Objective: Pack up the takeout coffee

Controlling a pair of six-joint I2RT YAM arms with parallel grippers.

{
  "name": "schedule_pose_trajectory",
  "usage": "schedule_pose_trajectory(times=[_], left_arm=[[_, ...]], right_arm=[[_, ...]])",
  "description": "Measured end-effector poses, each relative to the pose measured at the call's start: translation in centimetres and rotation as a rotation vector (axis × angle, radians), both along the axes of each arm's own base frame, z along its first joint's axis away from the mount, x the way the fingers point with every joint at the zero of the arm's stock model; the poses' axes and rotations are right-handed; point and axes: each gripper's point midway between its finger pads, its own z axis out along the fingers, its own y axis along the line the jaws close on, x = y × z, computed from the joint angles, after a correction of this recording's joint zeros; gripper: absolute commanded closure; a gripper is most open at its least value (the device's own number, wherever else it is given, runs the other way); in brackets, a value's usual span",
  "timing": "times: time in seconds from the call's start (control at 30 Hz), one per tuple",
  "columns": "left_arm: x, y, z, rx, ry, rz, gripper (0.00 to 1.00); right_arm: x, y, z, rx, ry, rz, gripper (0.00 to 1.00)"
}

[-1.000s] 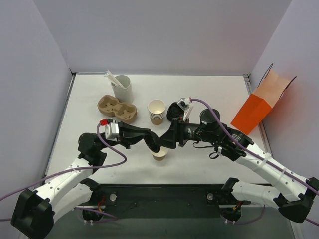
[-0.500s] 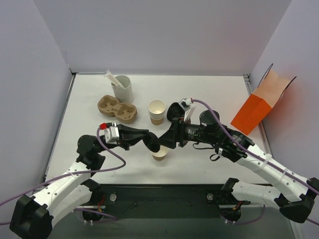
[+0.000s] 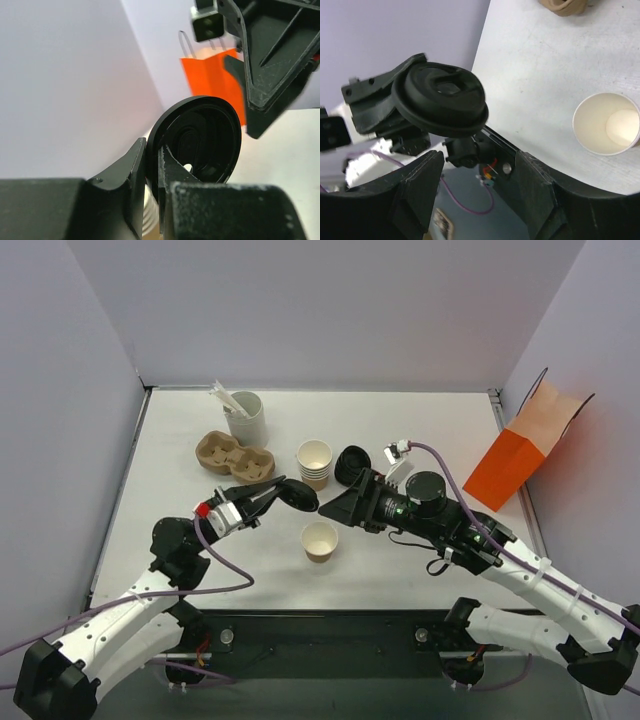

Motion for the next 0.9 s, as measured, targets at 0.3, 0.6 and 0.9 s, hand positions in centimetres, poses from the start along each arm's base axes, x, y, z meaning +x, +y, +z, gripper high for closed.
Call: schedule_pose_trajectory(times=[0.3, 0.6, 0.9], left_arm=[[1.2, 0.9, -2.1, 0.079, -0.164, 0.193, 1.00], [2.2, 0.4, -4.2, 0.178, -0.238, 0.298, 1.00], [2.9, 0.9, -4.2, 0.234, -0.307, 0.387, 1.00]], right_arm=[[3.6, 0.3, 1.9, 0.246, 0.179, -0.267, 0.38], [6.9, 2.6, -1.1, 0.319, 0.398, -0.405, 0.39], [7.5, 1.8, -2.7, 0.307, 0.471, -0.501, 0.40]])
